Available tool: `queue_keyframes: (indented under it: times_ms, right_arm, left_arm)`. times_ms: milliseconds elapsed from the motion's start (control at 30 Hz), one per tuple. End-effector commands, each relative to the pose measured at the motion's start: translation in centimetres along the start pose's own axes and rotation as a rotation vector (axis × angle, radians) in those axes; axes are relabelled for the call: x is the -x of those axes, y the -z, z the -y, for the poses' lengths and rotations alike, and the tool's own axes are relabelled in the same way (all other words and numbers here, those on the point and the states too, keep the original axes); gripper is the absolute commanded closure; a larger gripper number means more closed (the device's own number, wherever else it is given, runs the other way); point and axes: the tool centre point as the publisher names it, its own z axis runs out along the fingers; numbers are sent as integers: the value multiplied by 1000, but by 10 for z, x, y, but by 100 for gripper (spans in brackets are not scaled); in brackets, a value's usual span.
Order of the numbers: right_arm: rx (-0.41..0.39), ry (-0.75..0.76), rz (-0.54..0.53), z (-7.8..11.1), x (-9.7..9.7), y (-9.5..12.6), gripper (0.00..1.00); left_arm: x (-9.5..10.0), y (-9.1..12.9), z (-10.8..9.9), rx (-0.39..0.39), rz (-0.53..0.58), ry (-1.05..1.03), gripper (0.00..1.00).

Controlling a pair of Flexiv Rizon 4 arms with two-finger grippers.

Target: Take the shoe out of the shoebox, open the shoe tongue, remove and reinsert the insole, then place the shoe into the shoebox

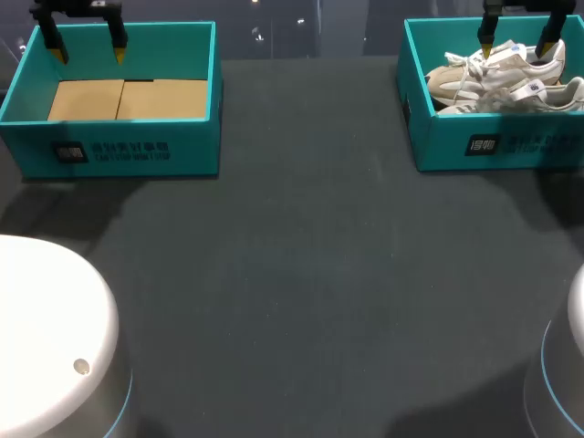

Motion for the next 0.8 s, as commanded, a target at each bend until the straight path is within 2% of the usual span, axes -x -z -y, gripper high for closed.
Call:
queue_keyframes:
  times_ms: [33,533,600,800]
  right_arm:
    - [0,0,0,0,0,0,0]
    - [0,0,0,0,0,0,0]
    - [6,-6,24,-2,5,0,0]
    - [24,-45,55,-5,44,-2,0]
  left_arm:
    - [0,0,0,1,1,0,0]
    - [0,0,0,1,1,0,0]
    - [0,0,0,1,1,0,0]
    - [0,0,0,1,1,0,0]
